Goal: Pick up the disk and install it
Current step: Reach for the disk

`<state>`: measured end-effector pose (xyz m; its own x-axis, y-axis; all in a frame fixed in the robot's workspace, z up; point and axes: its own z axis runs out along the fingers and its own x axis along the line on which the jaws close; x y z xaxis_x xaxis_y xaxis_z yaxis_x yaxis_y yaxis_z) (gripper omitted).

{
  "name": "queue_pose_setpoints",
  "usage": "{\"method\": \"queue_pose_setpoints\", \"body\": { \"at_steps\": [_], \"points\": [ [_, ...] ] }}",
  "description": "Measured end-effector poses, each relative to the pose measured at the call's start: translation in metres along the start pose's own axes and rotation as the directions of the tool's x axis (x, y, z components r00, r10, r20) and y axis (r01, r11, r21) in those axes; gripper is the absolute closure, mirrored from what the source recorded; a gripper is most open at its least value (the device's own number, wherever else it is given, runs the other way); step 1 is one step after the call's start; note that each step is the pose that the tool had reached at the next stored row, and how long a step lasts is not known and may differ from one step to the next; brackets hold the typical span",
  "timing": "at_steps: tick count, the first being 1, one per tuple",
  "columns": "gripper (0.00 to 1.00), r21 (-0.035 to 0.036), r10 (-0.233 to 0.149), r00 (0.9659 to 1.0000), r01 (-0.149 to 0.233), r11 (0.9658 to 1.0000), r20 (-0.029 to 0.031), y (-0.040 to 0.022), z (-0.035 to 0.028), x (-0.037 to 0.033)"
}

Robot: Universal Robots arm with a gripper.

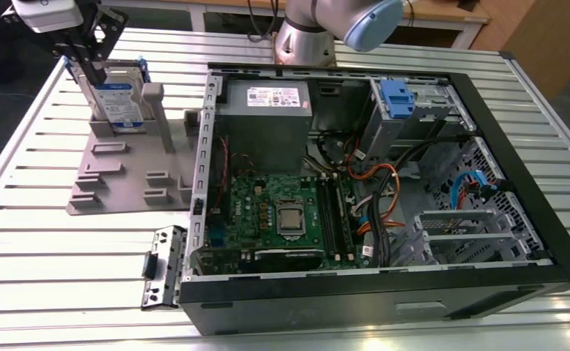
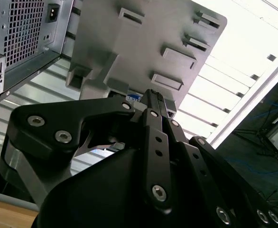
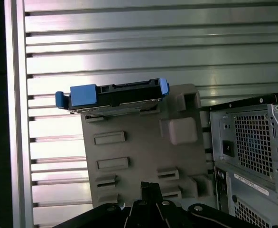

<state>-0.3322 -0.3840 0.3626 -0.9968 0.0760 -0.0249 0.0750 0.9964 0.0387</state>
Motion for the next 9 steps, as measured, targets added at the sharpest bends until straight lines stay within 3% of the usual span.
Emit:
{"method": "queue_pose_setpoints", "body": {
  "at_steps": [9],
  "points": [
    [0.90, 0.0073, 0.000, 1.0000, 0.000, 1.0000, 0.0005, 0.0054, 0.0035, 0.0071]
  ]
}}
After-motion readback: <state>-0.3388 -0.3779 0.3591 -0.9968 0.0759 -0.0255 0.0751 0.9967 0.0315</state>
